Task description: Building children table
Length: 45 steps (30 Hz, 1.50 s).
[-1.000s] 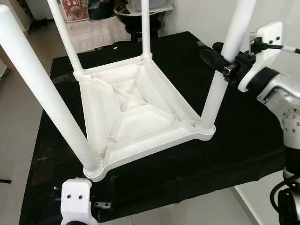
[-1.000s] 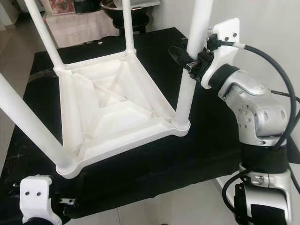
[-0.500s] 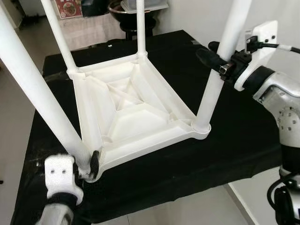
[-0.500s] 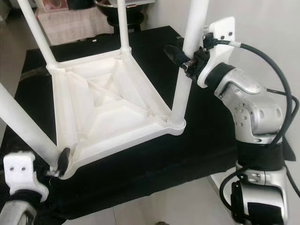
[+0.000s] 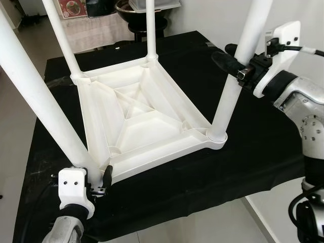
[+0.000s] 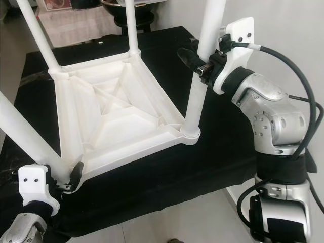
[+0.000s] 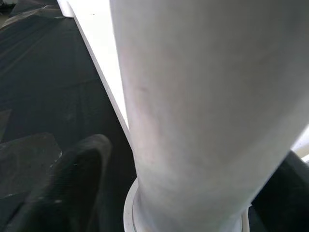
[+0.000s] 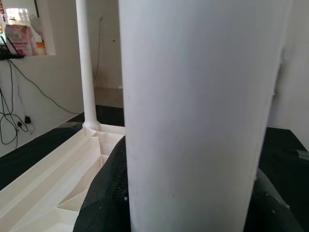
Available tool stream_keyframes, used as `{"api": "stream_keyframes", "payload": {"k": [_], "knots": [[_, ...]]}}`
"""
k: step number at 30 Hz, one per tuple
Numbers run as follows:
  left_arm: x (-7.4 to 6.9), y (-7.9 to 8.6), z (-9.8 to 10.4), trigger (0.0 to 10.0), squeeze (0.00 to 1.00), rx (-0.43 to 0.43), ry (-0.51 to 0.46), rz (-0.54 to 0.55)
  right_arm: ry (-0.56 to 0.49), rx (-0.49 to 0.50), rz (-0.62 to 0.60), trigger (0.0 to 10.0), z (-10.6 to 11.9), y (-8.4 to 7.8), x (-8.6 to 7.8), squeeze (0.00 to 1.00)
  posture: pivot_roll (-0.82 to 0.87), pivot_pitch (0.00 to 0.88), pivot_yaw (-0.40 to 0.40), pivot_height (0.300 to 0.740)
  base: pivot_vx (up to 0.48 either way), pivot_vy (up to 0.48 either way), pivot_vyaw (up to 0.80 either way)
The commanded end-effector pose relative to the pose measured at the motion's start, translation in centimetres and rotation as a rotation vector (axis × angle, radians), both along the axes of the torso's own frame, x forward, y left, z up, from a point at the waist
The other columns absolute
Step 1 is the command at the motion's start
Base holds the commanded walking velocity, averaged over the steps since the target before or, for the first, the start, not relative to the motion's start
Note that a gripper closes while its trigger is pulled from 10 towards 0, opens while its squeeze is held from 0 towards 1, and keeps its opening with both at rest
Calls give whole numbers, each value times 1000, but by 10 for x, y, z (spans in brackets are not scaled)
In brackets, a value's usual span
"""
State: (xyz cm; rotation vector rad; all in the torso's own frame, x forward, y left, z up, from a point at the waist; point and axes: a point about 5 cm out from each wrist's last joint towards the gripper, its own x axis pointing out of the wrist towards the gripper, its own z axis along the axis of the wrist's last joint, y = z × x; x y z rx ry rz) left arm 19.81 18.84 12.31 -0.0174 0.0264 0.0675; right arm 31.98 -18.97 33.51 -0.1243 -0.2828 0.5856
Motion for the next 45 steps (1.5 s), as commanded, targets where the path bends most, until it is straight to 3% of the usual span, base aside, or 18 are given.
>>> {"api": "stream_keyframes", "payload": {"k": [1,18,20,22,25,26,29,30,31,32,33,35,37,38,40,41,42,45], "knots": [[-3,4,-3,0,0,-8,6,32,44,-25,35,10000,-9,10,1,0,-99,170,2,740,0,0,0],[1,21,11,0,0,23,-86,120,56,-18,37,10000,-12,13,2,0,-91,163,3,740,0,0,0],[5,36,33,0,0,65,-160,172,68,-9,23,10000,-14,13,4,0,-88,157,1,740,0,0,0],[5,36,33,0,0,65,-160,172,68,-9,23,10000,-14,13,4,0,-88,157,1,740,0,0,0],[14,62,89,0,0,164,-334,217,106,12,-32,10000,-21,12,10,0,-75,149,3,740,0,0,0],[14,62,89,0,0,164,-334,217,106,12,-32,10000,-21,12,10,0,-75,149,3,740,0,0,0],[21,75,147,0,0,269,-496,200,168,66,-145,10000,-31,10,24,0,-61,139,3,740,0,0,0],[21,75,147,0,0,269,-496,200,168,66,-145,10000,-31,10,24,0,-61,139,3,740,0,0,0],[24,79,172,0,0,317,-563,181,194,89,-201,10000,-38,9,30,0,-49,135,4,740,0,0,0],[26,80,181,0,0,334,-586,174,200,94,-218,10000,-40,9,33,0,-49,135,4,740,0,0,0],[26,80,181,0,0,334,-586,174,200,94,-218,10000,-40,9,33,0,-49,135,4,740,0,0,0],[28,80,198,0,0,358,-627,154,219,99,-265,10000,-44,7,37,0,-43,134,5,740,0,0,0],[34,77,230,0,0,410,-701,106,263,139,-317,10000,-53,8,44,0,-26,129,7,740,0,0,0],[34,77,230,0,0,410,-701,106,263,139,-317,10000,-53,8,44,0,-26,129,7,740,0,0,0],[44,64,271,627,0,440,-797,11,349,155,-387,10000,-71,16,55,0,-9,126,16,740,0,0,0],[44,64,271,627,0,440,-797,11,349,155,-387,10000,-71,16,55,0,-9,126,16,740,0,0,0],[48,55,293,510,0,441,-849,-41,395,179,-405,10000,-81,23,59,0,-1,123,18,740,0,0,0],[51,47,314,745,0,445,-893,-90,453,212,-433,10000,-91,29,63,0,9,123,23,740,0,0,0]]}}
